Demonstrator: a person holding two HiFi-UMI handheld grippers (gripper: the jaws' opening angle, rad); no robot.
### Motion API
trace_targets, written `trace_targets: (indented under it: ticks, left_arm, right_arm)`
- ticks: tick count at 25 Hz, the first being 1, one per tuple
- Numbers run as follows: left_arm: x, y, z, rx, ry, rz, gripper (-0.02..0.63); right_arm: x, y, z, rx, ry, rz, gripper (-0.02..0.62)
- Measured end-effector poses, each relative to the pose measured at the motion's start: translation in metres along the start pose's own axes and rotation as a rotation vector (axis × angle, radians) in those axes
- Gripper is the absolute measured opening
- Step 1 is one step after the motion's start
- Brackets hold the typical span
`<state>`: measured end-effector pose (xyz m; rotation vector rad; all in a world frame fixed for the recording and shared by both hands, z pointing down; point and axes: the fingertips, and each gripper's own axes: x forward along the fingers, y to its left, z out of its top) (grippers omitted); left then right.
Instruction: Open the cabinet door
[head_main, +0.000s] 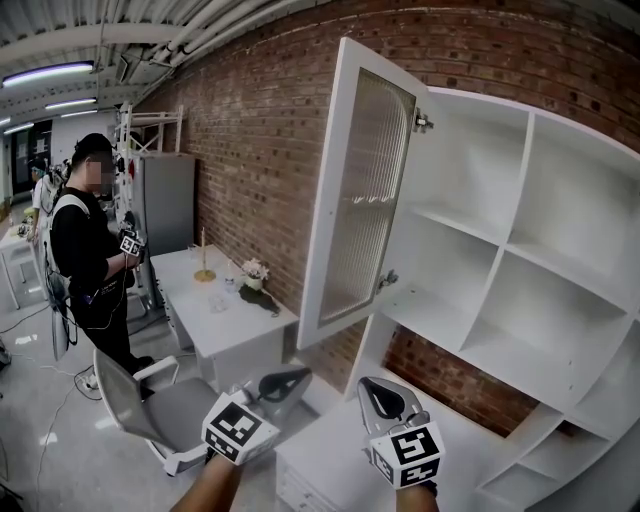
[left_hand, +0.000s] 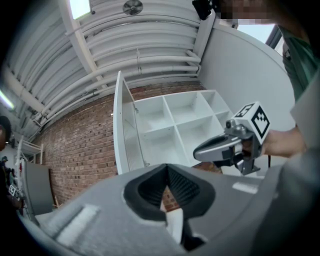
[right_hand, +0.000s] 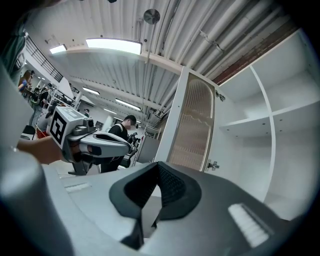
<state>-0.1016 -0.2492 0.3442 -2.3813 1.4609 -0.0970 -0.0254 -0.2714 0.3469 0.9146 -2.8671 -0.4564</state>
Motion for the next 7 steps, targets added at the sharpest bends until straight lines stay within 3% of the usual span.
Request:
trace_targets:
  ticks: [7]
  left_arm:
    - [-0.0026, 0.0041, -0.0048, -0.005, 0.005, 0.002, 0.002]
  right_arm:
    - [0.0037, 0.0017, -0.0010, 0.001, 0.005, -0.002, 0.003]
